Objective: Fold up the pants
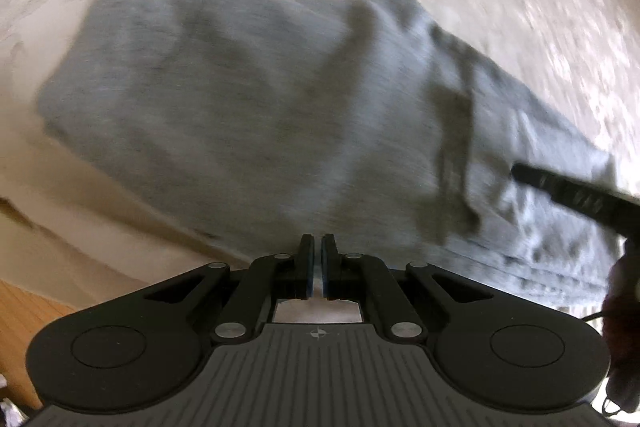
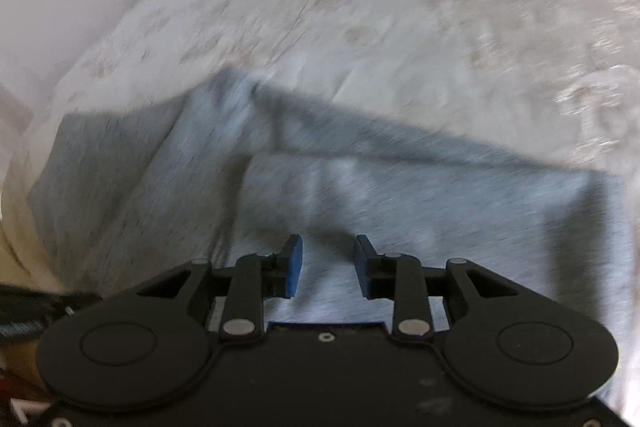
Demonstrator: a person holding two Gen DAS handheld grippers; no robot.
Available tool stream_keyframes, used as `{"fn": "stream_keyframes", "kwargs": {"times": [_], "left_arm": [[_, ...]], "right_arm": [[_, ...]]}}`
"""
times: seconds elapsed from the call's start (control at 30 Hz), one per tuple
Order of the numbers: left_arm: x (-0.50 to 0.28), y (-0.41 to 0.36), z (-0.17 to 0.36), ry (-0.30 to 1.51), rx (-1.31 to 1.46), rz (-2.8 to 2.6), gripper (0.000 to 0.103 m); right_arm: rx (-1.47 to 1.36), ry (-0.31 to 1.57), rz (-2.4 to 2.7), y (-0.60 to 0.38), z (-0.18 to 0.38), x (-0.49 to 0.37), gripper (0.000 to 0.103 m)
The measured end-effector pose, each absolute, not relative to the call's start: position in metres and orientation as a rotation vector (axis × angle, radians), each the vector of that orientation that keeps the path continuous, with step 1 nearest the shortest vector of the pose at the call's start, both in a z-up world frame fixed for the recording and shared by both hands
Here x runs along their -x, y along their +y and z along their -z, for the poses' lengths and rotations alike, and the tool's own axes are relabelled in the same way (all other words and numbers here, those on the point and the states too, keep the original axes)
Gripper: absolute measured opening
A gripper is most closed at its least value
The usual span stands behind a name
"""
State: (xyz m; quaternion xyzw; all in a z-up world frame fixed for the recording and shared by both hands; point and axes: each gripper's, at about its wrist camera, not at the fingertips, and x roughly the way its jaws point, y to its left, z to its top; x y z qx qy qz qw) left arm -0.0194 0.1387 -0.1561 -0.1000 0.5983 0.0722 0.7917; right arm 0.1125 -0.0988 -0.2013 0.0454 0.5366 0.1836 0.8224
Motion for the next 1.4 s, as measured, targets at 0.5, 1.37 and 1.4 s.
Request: {"fn": "stream_keyframes", "kwargs": {"times": [0.5, 1.37, 1.4], "left_arm": [[0.002, 0.26, 0.114, 1.163, 0.156, -0.112, 0.005], [-0.058, 0.351, 0.168, 1.206, 0.319, 0.087, 0.081], [-0.06, 0.351, 0.172, 1.211, 0.333, 0.096, 0.082]], "right_arm": [[-0.101, 1.088, -0.365, 0.043, 0.193, -0.173, 0.022], [-0.135, 1.153, -0.184, 0.06, 0.19, -0.092, 0.022], [-0.138, 1.154, -0.183, 0.06, 0.189, -0.09, 0.022]]}}
